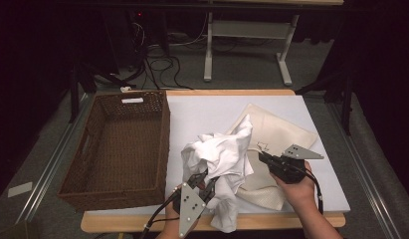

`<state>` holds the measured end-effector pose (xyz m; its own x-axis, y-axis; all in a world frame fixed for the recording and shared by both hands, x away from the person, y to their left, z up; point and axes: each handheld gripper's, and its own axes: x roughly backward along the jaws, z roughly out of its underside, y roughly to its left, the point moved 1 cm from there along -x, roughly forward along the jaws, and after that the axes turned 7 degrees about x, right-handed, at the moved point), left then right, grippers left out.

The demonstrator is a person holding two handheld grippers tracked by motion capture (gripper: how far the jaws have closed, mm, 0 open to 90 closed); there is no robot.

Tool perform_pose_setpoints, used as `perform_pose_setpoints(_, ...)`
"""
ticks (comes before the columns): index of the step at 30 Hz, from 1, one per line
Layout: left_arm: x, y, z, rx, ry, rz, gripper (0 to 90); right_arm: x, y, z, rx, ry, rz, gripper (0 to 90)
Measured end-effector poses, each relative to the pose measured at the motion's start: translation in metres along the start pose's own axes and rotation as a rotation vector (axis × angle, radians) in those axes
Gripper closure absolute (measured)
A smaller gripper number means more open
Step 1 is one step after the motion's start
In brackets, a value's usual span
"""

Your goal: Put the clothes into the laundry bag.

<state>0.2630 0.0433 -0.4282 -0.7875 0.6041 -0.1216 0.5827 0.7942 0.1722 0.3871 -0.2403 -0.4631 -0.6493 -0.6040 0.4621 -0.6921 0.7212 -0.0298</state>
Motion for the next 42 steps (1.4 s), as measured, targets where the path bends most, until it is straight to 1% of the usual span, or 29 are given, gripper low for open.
perform_pose_setpoints(1, -0.001, -0.002, 0.001, -0.006, 0.002, 0.01, 82.5, 0.0, 0.0, 0.0, -0.001, -0.002, 0.001, 87.1)
perform_pose_setpoints(4, -0.004, -0.013, 0.008, -0.03, 0.025, 0.065, 82.4, 0.001, -0.002, -0.001, -0.004, -0.004, 0.001, 87.1)
perform_pose_setpoints(5, -0.005, -0.016, 0.009, -0.036, 0.031, 0.078, 82.4, 0.002, -0.003, -0.002, -0.011, -0.005, 0.004, 87.2)
perform_pose_setpoints(7, -0.006, -0.02, 0.012, -0.037, 0.043, 0.093, 82.4, 0.003, -0.004, -0.003, -0.009, -0.013, 0.007, 87.1)
perform_pose_setpoints(11, -0.01, -0.023, 0.02, -0.024, 0.08, 0.115, 82.3, 0.009, -0.007, -0.006, -0.02, -0.037, 0.02, 87.1)
perform_pose_setpoints(13, -0.013, -0.023, 0.024, 0.006, 0.101, 0.132, 82.3, 0.012, -0.009, -0.007, -0.024, -0.046, 0.02, 87.1)
perform_pose_setpoints(15, -0.017, -0.024, 0.03, 0.021, 0.128, 0.145, 82.2, 0.014, -0.011, -0.008, -0.03, -0.056, 0.025, 87.1)
perform_pose_setpoints(18, -0.022, -0.025, 0.037, 0.027, 0.172, 0.156, 82.1, 0.015, -0.012, -0.009, -0.038, -0.061, 0.024, 87.1)
perform_pose_setpoints(20, -0.026, -0.025, 0.04, 0.028, 0.196, 0.156, 82.1, 0.015, -0.012, -0.01, -0.035, -0.064, 0.024, 87.1)
perform_pose_setpoints(24, -0.032, -0.026, 0.045, 0.046, 0.23, 0.153, 82.0, 0.016, -0.01, -0.011, -0.034, -0.071, 0.021, 87.1)
perform_pose_setpoints(27, -0.038, -0.027, 0.05, 0.055, 0.256, 0.142, 82.0, 0.017, -0.009, -0.012, -0.028, -0.077, 0.02, 87.1)
perform_pose_setpoints(29, -0.043, -0.027, 0.053, 0.067, 0.273, 0.133, 82.0, 0.017, -0.008, -0.013, -0.03, -0.076, 0.021, 87.1)
perform_pose_setpoints(31, -0.048, -0.027, 0.055, 0.081, 0.287, 0.122, 82.0, 0.018, -0.007, -0.013, -0.023, -0.077, 0.02, 87.1)
perform_pose_setpoints(35, -0.061, -0.028, 0.061, 0.113, 0.324, 0.1, 81.9, 0.019, -0.006, -0.013, -0.028, -0.082, 0.018, 87.1)
perform_pose_setpoints(37, -0.068, -0.03, 0.064, 0.115, 0.339, 0.092, 81.9, 0.019, -0.005, -0.012, -0.029, -0.082, 0.014, 87.1)
perform_pose_setpoints(42, -0.085, -0.032, 0.07, 0.134, 0.363, 0.097, 81.4, 0.02, -0.003, -0.01, -0.031, -0.079, 0.015, 87.1)
